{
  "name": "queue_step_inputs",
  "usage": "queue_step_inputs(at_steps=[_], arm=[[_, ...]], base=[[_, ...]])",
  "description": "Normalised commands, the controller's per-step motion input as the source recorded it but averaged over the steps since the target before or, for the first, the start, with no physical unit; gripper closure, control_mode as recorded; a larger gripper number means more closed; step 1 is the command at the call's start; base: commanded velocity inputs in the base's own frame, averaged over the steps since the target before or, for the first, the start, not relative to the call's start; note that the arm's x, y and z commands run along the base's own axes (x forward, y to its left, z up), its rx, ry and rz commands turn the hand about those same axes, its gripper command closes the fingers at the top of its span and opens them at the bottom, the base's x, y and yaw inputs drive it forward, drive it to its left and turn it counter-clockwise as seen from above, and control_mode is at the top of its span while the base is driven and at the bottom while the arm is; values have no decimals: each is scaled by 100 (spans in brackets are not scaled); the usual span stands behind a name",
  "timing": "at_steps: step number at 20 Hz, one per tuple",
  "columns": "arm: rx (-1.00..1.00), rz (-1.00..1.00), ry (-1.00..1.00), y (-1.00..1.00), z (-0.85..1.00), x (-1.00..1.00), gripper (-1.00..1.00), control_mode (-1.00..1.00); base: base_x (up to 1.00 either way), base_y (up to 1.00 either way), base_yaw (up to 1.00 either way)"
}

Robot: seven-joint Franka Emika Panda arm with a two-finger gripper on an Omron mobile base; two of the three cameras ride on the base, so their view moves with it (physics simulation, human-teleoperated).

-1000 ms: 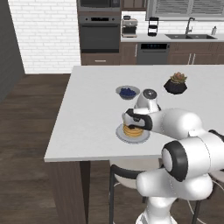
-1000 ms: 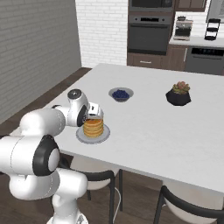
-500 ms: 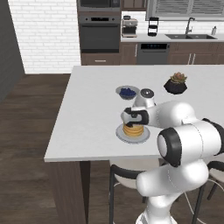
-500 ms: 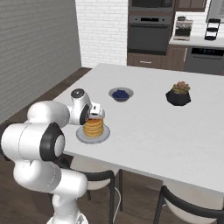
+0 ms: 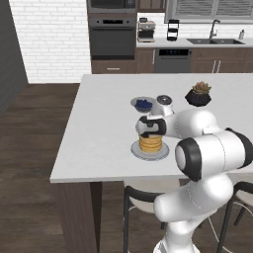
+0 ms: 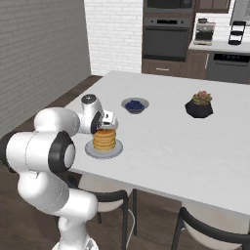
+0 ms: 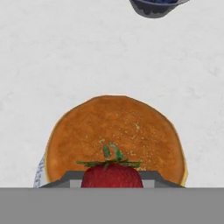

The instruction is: Take the strawberry from the fridge and place it on top of the pancake, located on the dining counter.

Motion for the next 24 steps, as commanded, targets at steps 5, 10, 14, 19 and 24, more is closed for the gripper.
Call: queue_step_inputs(at_steps=[5,10,14,19,24], arm=[[0,0,11,0,-49,-16,-100,-100],[0,0,14,0,-68,-27,-100,-100],[0,0,12,-1,-62,-24,-100,-100],[0,0,2,0,-39,-15,-100,-100],[0,0,0,0,-6,-14,-100,-100]], base=[[0,0,0],[0,0,0],[0,0,0],[0,0,0],[0,0,0]])
